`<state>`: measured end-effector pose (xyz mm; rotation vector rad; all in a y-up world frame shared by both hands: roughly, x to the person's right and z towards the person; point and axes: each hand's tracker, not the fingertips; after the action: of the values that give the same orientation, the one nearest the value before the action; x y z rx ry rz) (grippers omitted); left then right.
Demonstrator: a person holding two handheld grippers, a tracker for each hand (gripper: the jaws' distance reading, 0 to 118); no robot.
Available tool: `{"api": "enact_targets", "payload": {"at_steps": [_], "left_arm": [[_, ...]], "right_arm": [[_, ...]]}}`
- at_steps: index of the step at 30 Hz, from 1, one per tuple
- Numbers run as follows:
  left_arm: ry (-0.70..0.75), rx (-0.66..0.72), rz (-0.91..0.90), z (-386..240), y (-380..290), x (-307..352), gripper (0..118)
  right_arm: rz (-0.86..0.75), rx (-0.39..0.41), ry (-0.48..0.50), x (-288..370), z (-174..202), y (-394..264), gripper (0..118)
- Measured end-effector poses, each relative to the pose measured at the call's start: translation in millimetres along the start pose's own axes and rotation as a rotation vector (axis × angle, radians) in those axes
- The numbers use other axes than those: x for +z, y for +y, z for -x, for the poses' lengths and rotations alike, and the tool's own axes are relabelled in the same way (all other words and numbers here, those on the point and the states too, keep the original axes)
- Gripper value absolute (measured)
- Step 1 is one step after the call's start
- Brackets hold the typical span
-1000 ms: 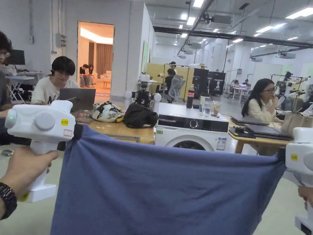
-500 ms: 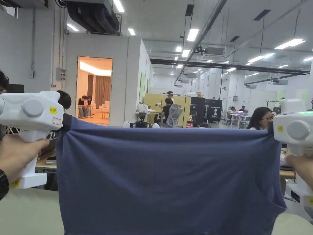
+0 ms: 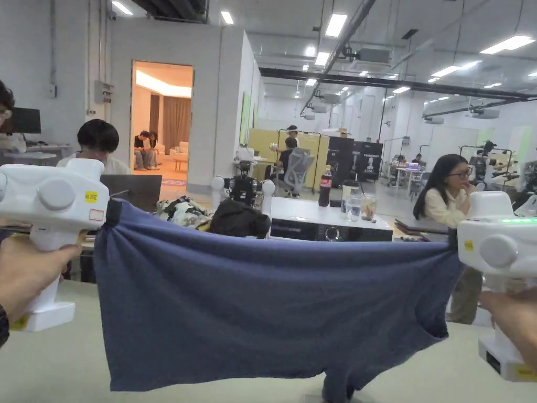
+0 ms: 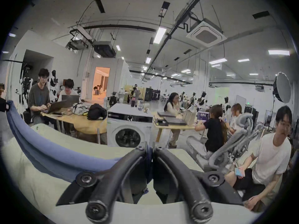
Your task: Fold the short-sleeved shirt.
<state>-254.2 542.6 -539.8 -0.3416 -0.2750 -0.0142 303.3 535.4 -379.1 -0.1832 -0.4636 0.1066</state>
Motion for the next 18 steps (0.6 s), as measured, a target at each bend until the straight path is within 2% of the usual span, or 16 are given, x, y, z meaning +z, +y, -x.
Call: {"api": "enact_targets", "payload": {"at_steps": [3,9,14,18], "left_arm": [[-0.006,-0.027,0.042,0,-45,13,0],[-0.031,0.029,0.077,-2,-148,64,0],[-0.053,0.088,0.144,1,-232,101,0],[-0.055,0.079,0.237,-2,-292,119,0]], "right_arm": [[0.047,0.004,0.015,14,-6,-40,1],[0.141,-0.006,0.033,74,-11,-126,1],[0.242,0.020,0.046,111,-16,-199,1],[0.336,0.022,0.062,136,-19,-252,1]]}}
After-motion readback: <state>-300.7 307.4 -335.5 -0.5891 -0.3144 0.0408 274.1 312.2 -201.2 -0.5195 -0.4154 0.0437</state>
